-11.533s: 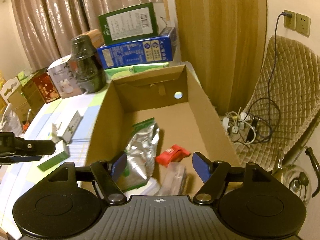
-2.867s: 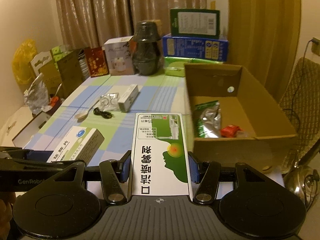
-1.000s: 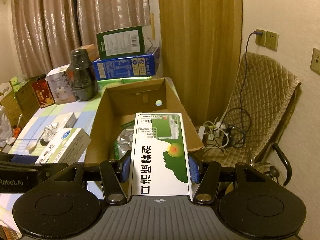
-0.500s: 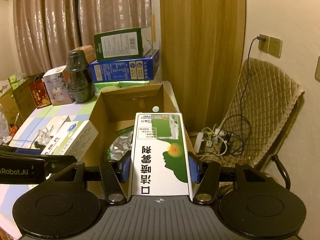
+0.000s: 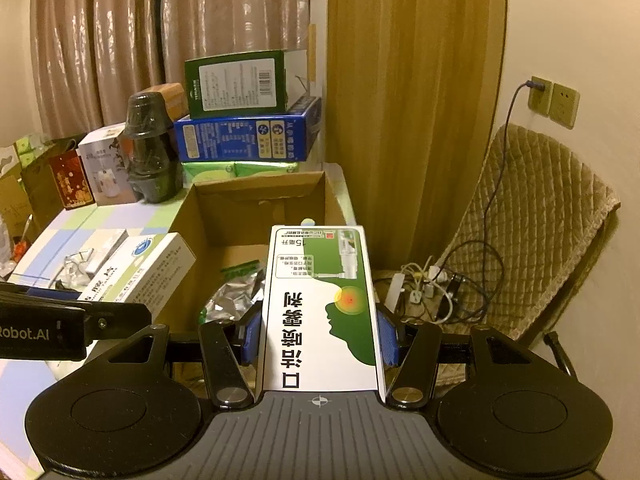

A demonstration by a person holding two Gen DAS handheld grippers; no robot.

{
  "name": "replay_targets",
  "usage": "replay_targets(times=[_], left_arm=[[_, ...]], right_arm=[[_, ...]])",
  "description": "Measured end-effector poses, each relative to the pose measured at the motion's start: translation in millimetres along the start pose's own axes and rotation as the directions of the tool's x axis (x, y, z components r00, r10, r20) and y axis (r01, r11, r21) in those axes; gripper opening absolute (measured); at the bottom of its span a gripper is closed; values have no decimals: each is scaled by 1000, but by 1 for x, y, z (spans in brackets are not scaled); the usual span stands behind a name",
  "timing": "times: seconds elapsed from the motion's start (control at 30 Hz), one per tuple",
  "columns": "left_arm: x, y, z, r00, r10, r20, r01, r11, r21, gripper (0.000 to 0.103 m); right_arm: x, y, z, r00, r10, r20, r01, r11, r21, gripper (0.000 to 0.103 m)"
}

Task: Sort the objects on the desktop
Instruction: 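Lower both held medicine boxes into the cardboard box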

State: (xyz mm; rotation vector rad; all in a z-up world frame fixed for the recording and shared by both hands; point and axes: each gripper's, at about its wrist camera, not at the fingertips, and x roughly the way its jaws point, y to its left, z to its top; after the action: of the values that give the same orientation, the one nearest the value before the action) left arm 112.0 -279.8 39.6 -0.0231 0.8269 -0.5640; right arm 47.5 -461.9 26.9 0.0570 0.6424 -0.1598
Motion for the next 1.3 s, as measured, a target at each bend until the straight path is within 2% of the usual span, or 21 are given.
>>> replay_targets(times=[0.37, 1.3], left_arm=[[14, 2, 8, 1000, 12, -5, -12, 1000, -8, 68], [54, 9, 25, 1000, 11, -29, -12, 1000, -20, 68]], right_arm=[[17, -1, 7, 1000, -3, -9, 3, 1000, -31, 53], [53, -8, 25, 1000, -1, -24, 0, 1000, -16, 53]])
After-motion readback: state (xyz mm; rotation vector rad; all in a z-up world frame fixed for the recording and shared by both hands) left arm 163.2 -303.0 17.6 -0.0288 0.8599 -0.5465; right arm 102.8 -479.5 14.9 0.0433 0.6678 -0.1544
